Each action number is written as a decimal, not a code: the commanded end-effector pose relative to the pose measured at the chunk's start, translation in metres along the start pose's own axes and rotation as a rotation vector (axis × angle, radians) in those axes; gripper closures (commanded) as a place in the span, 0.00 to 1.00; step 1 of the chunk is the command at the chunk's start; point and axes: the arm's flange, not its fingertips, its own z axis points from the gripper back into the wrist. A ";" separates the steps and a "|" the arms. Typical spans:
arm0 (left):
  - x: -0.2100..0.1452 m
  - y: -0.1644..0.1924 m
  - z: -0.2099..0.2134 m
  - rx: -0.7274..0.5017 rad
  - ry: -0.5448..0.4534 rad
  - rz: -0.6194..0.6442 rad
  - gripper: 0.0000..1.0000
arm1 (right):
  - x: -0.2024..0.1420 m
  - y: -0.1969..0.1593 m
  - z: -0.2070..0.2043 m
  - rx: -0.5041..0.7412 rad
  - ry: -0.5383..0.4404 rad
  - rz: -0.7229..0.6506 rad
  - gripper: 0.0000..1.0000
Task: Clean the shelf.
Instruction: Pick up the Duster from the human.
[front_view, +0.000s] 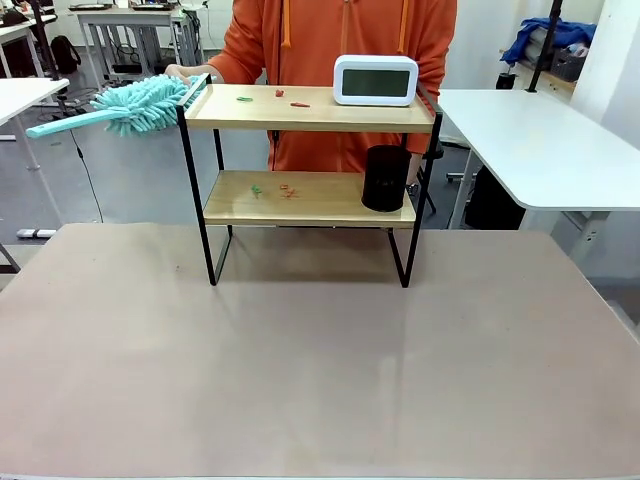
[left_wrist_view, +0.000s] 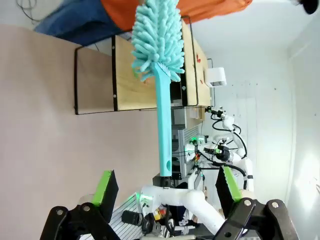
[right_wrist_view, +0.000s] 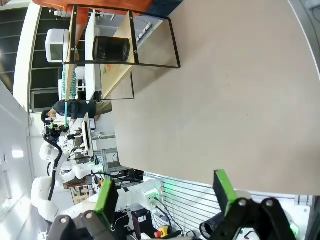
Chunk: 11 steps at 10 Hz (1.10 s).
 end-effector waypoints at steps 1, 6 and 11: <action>-0.020 -0.011 0.028 -0.001 -0.067 -0.033 0.00 | 0.000 0.001 -0.001 0.023 -0.009 0.027 0.00; 0.019 0.008 -0.069 -0.087 0.149 0.163 0.00 | 0.000 0.001 -0.001 0.023 -0.009 0.027 0.00; 0.040 0.019 -0.127 -0.283 0.295 0.369 0.00 | 0.000 0.001 -0.001 0.023 -0.009 0.027 0.00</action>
